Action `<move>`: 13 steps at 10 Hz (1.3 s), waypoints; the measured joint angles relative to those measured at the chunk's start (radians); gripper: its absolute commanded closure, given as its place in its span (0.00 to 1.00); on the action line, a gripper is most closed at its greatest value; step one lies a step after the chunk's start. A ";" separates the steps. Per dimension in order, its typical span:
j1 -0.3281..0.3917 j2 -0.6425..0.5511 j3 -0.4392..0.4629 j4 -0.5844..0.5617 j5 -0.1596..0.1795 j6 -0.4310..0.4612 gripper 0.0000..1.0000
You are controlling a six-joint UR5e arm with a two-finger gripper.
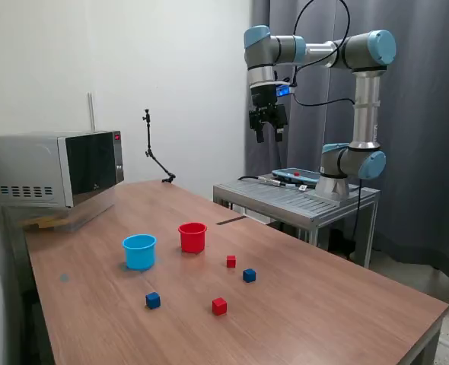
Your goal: Place red objects in the red bin, and blue objects in the blue bin.
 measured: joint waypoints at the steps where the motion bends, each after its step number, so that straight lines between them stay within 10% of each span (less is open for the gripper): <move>1: 0.000 0.000 0.000 0.000 0.000 0.000 0.00; 13: 0.045 0.205 -0.073 -0.062 0.004 0.145 0.00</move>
